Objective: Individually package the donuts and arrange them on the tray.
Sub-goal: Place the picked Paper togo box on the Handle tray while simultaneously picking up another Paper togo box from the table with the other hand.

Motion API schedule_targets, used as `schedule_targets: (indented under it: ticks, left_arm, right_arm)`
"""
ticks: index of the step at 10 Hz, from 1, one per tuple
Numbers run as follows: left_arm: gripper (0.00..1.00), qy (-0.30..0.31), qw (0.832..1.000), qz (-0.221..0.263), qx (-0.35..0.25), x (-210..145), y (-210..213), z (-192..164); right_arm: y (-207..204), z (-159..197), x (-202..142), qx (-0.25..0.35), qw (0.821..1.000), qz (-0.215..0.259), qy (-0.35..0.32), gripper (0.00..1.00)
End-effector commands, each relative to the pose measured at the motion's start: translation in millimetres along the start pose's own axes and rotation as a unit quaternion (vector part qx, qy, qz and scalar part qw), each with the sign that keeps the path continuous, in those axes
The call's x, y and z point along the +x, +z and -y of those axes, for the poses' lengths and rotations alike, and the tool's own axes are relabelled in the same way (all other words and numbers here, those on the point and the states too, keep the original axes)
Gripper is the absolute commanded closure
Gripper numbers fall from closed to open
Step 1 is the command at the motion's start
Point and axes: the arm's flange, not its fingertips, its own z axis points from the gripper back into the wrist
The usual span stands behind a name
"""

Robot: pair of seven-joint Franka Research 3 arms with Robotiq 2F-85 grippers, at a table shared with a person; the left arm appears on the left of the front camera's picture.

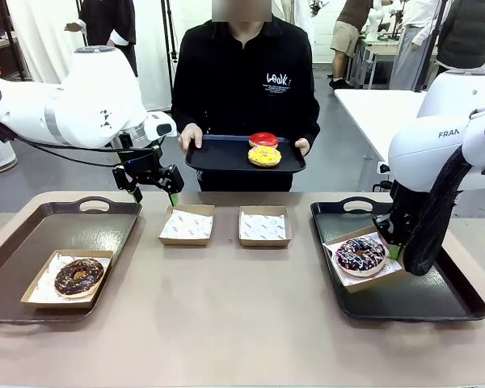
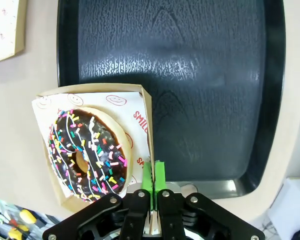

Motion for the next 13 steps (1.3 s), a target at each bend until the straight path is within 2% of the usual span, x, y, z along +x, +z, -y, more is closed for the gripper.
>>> schedule_targets:
  ticks: [1, 5, 7, 9, 13]
  left_arm:
    - [0.0, -0.004, 1.0, 0.0, 0.005, -2, -2, -1]
    - [0.0, 0.0, 1.0, 0.0, 0.0, 0, 0, 0]
    - [0.0, 0.058, 0.998, 0.009, 0.003, 5, 0, 4]
    - [0.0, 0.097, 0.995, -0.009, 0.003, 20, -5, 5]
    - [0.0, 0.135, 0.99, -0.045, 0.019, 49, -28, 12]
  right_arm:
    - [1, 1, 1, 0.0, 1.0, 0.001, -0.003, 0.98]
    - [-2, -9, -2, -0.009, 1.0, 0.005, -0.014, 0.98]
    - [-3, -7, -13, -0.026, 0.999, 0.023, -0.032, 0.98]
    - [-5, 5, -21, -0.029, 0.998, 0.02, -0.047, 0.98]
    - [-18, 21, -25, -0.024, 0.997, 0.013, -0.067, 0.98]
